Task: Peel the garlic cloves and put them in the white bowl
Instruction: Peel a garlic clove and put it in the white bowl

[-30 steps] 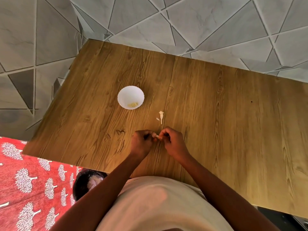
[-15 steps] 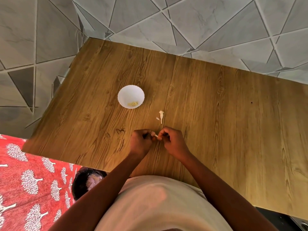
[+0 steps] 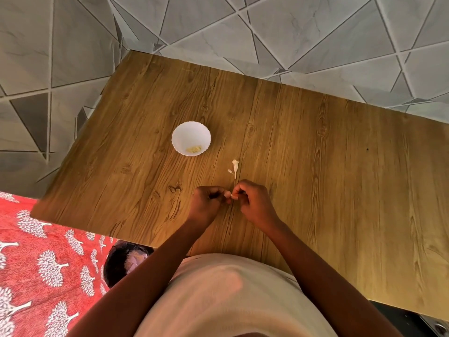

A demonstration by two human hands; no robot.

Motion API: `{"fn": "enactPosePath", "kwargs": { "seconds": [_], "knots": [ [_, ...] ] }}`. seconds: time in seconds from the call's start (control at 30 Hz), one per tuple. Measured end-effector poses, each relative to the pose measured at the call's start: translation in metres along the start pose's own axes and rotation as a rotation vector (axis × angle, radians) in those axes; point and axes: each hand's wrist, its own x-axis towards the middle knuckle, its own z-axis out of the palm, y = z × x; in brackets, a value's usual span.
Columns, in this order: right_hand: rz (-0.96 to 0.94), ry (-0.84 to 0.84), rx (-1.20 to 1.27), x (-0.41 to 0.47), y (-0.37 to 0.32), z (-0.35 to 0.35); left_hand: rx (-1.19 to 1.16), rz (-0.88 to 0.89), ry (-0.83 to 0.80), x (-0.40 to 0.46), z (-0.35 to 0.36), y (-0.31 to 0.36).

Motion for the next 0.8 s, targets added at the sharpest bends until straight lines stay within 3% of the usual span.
{"fn": "enactPosePath", "kwargs": {
  "seconds": [0.23, 0.3, 0.53, 0.7, 0.8],
  "knots": [
    [-0.386, -0.033, -0.481, 0.005, 0.001, -0.008, 0.046, -0.067, -0.011, 0.005, 0.000, -0.003],
    [-0.381, -0.015, -0.478, 0.005, 0.001, -0.007, 0.034, -0.061, -0.006, 0.005, -0.001, -0.001],
    [0.582, -0.084, 0.503, 0.004, -0.013, -0.002, 0.034, 0.018, -0.015, 0.000, -0.002, -0.001],
    [1.062, -0.216, 0.793, 0.009, -0.019, -0.009, 0.101, 0.119, -0.019, -0.002, -0.003, -0.007],
    [1.216, -0.276, 0.872, 0.010, -0.020, -0.010, 0.182, 0.184, -0.017, -0.005, -0.003, -0.010]
  ]
}}
